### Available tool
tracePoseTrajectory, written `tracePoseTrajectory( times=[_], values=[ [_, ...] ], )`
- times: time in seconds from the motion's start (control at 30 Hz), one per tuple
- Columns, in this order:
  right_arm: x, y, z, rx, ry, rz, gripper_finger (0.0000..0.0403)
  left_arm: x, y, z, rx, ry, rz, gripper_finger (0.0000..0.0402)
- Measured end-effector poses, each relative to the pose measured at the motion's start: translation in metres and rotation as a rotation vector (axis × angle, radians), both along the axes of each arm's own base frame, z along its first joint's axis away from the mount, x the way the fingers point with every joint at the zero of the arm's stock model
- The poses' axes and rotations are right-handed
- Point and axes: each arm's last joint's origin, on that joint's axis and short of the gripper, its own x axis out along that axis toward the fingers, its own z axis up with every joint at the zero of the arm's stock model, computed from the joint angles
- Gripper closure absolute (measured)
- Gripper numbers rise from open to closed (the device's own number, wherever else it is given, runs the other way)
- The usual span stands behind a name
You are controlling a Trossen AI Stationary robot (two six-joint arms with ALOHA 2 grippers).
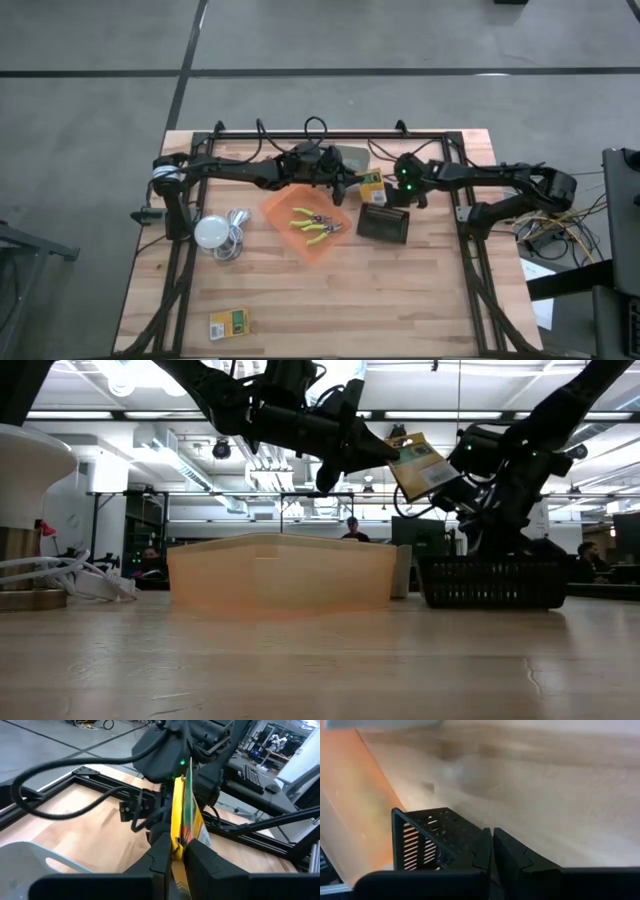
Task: Pick & Place School Supplies
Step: Put the yellow crayon box into the black bin
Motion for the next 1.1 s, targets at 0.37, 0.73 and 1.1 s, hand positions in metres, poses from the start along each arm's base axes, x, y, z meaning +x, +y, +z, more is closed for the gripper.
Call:
tracePoseTrajectory(
  times=[0.37,0.73,1.1],
  values=[
    [-0.001,0.002,0.023,-0.278,0.001,-0.081,0.0385,0.002,-0.009,0.002,-0.013,-0.013,-0.057,0.0362],
    [-0.047,0.016,0.131,-0.925,-0.25,-0.177,0.0385,0.006,-0.031,0.001,0.005,-0.004,-0.114,0.0362],
    [-0.065,0.055,0.158,-0.987,-0.523,-0.04,0.0385,0.009,-0.031,-0.008,0.124,0.023,-0.079,0.0362]
  ],
)
